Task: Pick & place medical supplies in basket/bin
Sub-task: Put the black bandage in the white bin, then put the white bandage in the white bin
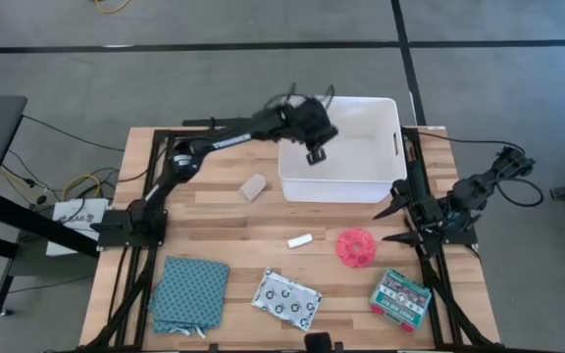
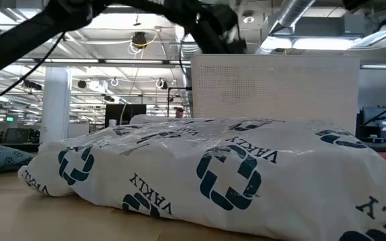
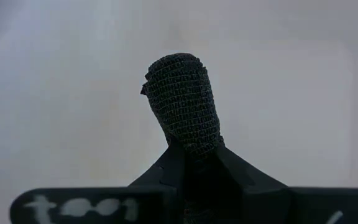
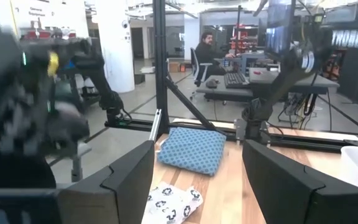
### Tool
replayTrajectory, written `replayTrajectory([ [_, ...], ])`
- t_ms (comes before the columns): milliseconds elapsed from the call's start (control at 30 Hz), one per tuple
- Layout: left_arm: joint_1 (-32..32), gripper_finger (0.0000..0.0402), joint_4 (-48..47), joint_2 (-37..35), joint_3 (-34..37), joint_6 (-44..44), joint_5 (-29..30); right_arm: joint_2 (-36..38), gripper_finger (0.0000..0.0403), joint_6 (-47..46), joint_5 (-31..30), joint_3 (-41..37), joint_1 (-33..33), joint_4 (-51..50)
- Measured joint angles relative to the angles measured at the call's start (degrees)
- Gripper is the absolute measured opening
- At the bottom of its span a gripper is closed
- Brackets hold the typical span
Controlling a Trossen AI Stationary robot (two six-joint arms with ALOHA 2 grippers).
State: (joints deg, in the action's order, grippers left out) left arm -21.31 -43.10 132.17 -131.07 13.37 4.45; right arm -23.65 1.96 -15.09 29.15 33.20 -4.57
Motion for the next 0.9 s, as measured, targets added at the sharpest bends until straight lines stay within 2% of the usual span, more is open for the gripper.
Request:
replayTrajectory([
  [67, 0.0, 0.0032, -0.5, 1.5, 1.9, 1.1, -0.6, 0.6, 0.0240, 0.0, 0.0, 0.0, -0.1, -0.2],
  [267, -1.0, 0.0039, -5.2, 3.0, 1.7, -1.5, -3.8, 1.4, 0.0240, 0.1, -0.1, 0.0, -0.3, -1.2],
  [500, -0.5, 0.0106, -6.1, 3.0, 1.4, 0.9, -7.0, 1.9, 0.0240, 0.0, -0.1, 0.0, -0.4, -1.1],
  [600, -0.1, 0.0138, -6.4, 3.0, 1.8, 1.2, -4.8, 1.9, 0.0240, 0.0, -0.1, 0.0, -0.4, -1.2],
  [700, 0.4, 0.0159, -8.0, 3.0, -0.8, 2.3, -0.7, 1.9, 0.0240, 0.0, -0.1, 0.0, -0.4, -1.2],
  [767, 0.9, 0.0166, -9.0, 3.0, -3.9, 2.5, 0.6, 1.9, 0.0240, 0.0, -0.1, 0.0, -0.4, -1.2],
  [900, 1.6, 0.0170, -9.2, 0.2, -3.4, 4.2, 0.6, 1.9, 0.0240, 0.0, 0.0, 0.0, -0.4, -1.2],
])
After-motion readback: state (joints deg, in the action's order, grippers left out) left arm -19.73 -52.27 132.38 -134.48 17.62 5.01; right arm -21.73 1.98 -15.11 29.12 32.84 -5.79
